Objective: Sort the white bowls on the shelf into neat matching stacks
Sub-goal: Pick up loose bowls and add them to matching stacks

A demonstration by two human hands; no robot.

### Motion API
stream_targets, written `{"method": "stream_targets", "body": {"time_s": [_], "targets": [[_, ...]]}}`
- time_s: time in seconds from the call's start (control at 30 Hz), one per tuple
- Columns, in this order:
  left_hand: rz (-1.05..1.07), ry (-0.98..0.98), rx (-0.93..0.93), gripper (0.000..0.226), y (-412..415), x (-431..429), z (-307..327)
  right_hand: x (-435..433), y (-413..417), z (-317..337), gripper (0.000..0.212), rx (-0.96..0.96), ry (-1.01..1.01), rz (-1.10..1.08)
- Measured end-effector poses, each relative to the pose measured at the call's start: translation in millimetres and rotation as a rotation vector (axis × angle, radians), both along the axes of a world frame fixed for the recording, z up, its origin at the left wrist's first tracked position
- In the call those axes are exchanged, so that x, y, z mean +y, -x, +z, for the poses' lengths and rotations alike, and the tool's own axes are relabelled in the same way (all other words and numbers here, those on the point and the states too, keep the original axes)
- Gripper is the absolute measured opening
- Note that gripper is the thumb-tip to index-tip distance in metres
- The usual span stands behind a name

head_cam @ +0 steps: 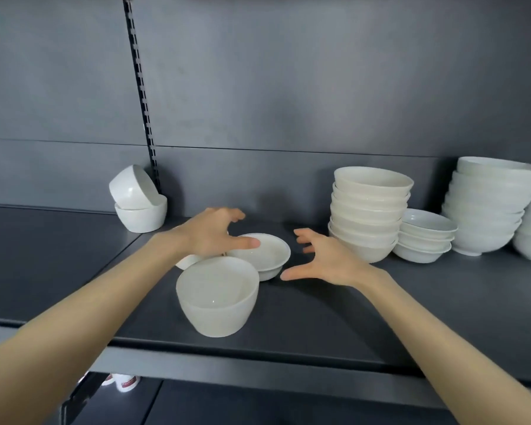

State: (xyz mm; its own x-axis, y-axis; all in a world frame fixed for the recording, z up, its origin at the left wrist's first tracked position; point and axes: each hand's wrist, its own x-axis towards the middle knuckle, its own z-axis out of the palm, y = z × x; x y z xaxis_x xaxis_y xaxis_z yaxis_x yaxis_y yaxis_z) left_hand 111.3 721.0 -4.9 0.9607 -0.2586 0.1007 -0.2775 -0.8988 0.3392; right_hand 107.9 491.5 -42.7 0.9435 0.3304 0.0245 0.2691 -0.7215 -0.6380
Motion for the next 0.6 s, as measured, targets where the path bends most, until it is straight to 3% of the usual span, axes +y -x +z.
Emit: {"method": "stream_targets", "body": {"time_s": [0.2, 0.53, 0.6], "targets": [[-0.013, -0.095, 0.069, 0.072, -31.9, -3.0, -4.6, 4.8, -25.6, -4.0, 0.104, 0.031, -0.066, 0.042], [-0.008, 0.005, 0.244, 0.086, -68.5, -11.6, -5.0, 0.4, -50.0, 3.4, 0.065, 0.069, -0.118, 0.047], [-0.033, 0.004, 0.256, 0.097, -72.6, -13.2, -4.8, 3.9, -51.4, 1.9, 0.067, 0.059, -0.101, 0.052]]}}
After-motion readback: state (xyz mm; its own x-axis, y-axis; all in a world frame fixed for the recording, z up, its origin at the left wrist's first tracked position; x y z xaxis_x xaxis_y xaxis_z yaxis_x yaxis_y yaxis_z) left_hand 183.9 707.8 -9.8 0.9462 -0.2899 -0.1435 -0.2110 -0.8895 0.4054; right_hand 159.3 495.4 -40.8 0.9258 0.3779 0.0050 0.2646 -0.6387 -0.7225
